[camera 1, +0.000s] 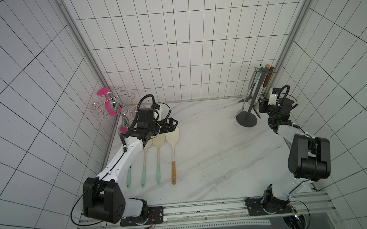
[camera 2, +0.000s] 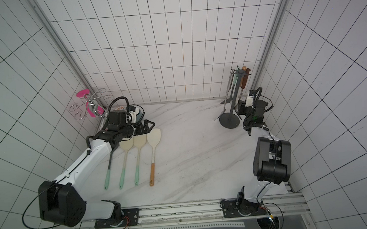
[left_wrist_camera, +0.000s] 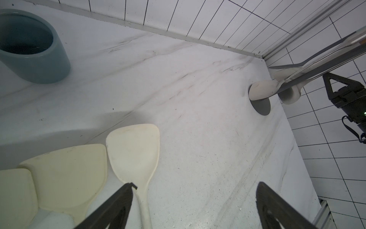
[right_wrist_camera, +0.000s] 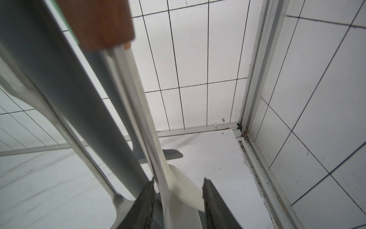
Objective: Take the spatula off the kitchen utensil rack
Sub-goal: Take off the spatula from the rack.
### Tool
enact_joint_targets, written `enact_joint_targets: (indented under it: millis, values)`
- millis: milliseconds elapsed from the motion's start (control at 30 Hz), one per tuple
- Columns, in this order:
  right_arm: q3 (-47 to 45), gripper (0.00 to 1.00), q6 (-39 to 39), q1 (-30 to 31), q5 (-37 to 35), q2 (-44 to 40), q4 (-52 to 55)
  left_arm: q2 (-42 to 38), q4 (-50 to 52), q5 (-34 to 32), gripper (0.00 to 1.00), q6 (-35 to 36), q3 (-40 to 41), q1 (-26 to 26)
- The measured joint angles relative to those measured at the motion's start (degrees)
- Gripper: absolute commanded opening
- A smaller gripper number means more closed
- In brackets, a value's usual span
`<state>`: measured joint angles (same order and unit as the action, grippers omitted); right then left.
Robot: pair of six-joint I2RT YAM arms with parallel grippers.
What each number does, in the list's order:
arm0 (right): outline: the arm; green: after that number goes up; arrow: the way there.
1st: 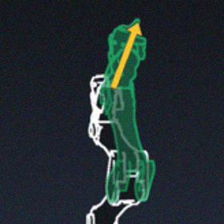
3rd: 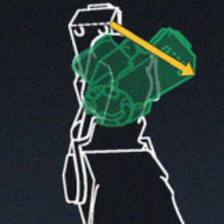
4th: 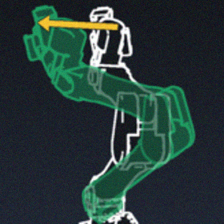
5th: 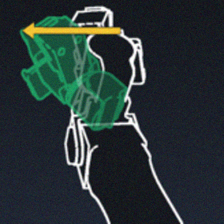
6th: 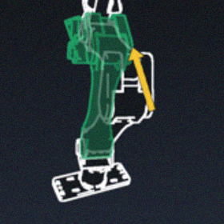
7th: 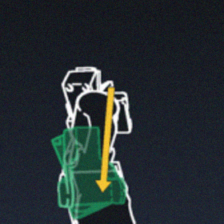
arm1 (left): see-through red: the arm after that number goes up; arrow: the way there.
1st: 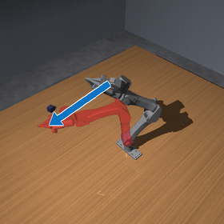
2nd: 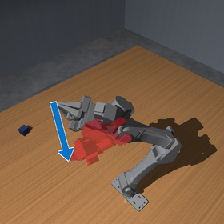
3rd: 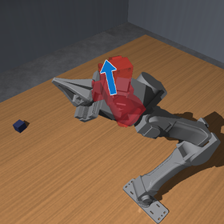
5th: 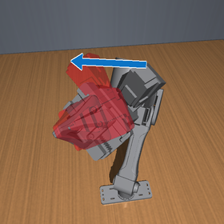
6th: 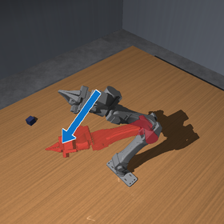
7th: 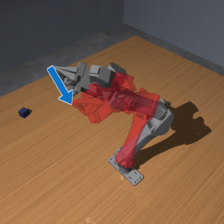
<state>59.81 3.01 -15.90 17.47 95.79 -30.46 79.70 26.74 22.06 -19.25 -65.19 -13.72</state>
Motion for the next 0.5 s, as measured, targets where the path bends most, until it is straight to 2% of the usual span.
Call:
enact_joint_targets:
  millis: [500]
  values:
    - [7.6,0.36,-1.0,0.0,-0.2,4.9,0.9,0.3,0.0,0.1,0.98,0.0,0.1,0.0]
